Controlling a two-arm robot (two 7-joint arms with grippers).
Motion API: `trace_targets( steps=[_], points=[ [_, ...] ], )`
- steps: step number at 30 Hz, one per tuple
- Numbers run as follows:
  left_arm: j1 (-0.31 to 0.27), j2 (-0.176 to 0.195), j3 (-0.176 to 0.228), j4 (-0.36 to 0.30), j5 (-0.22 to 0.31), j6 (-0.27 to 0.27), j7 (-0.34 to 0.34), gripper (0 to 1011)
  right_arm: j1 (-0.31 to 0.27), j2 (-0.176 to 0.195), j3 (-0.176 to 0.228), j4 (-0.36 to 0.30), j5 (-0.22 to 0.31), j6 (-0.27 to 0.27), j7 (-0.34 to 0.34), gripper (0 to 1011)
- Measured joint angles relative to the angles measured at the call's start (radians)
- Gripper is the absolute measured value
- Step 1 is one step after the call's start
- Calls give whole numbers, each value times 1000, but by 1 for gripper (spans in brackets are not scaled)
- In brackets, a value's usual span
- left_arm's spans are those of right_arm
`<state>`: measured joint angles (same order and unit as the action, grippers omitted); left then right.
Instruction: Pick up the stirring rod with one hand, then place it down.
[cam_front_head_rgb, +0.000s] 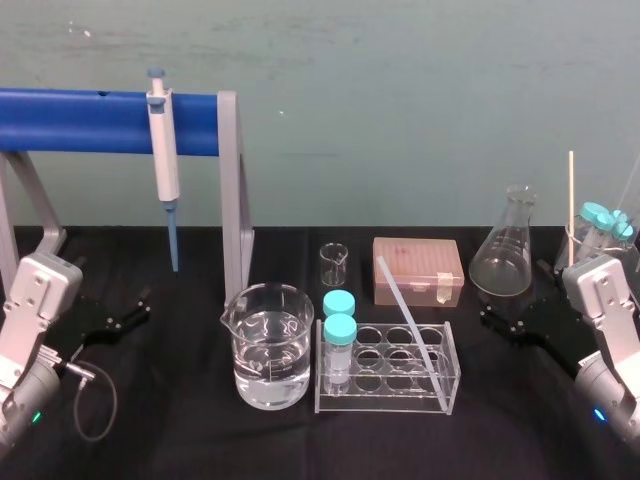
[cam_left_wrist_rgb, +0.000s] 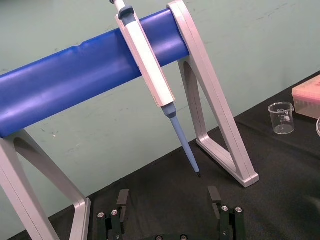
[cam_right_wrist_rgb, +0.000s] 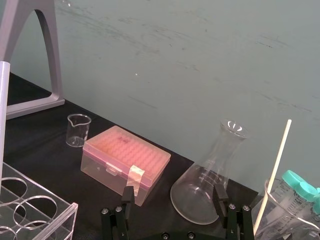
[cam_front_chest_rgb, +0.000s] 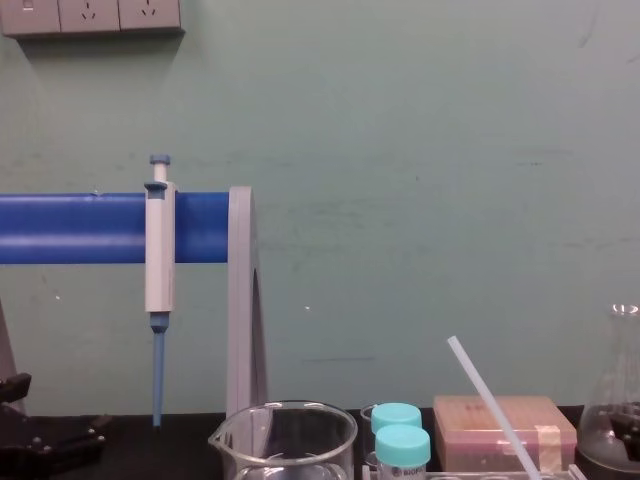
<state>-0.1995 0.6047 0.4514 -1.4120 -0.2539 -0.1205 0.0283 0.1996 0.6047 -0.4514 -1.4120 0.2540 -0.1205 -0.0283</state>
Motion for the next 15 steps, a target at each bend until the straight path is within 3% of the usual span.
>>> trace_targets(
  steps=[15],
  points=[
    [0, 0, 0, 0, 0, 0, 0, 1000, 0, 0, 0, 0, 0, 0, 0, 1000]
  ],
)
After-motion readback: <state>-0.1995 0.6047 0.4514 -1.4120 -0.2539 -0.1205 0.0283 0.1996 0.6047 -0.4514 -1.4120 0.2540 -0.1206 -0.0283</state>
